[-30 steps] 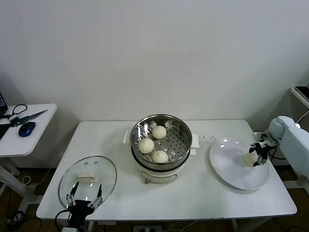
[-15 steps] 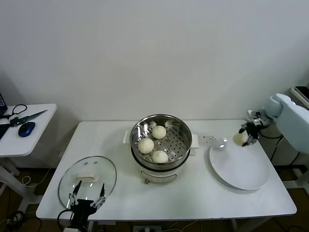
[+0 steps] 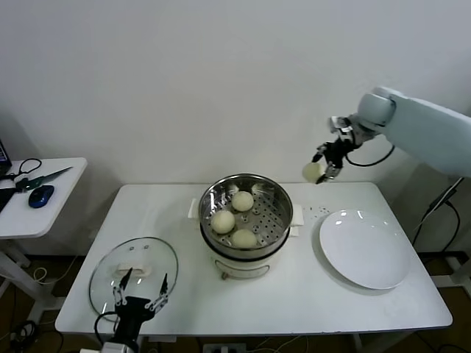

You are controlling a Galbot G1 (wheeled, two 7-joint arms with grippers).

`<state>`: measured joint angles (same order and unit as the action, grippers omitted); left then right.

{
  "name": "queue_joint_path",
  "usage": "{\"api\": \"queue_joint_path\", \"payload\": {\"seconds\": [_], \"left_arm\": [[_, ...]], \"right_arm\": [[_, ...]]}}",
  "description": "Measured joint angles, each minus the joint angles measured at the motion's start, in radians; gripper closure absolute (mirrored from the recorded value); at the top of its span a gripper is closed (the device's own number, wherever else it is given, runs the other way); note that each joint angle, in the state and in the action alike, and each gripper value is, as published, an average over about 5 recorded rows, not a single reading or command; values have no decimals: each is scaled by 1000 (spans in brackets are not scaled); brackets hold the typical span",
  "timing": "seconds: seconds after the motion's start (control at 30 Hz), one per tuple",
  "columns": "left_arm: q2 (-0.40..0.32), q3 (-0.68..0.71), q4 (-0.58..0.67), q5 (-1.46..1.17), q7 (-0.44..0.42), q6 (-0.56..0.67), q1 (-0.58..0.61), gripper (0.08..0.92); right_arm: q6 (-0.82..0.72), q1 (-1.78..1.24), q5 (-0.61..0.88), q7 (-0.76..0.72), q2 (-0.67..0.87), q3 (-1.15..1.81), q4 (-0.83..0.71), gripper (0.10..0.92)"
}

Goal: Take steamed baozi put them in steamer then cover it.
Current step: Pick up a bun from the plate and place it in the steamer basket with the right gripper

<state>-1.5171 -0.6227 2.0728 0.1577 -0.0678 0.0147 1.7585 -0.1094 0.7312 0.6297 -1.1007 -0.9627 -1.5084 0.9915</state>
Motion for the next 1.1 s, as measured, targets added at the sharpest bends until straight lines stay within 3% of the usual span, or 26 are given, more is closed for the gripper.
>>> {"api": "queue_joint_path", "payload": {"seconds": [0.43, 1.1], "left_arm": [[15, 3, -3, -3, -1, 6, 3, 177], [23, -12, -27, -20, -1, 4, -14, 177]], "right_arm": [[-107, 86, 208, 129, -148, -208, 136, 347], [-140, -13, 216, 176, -285, -276, 107, 334]]}}
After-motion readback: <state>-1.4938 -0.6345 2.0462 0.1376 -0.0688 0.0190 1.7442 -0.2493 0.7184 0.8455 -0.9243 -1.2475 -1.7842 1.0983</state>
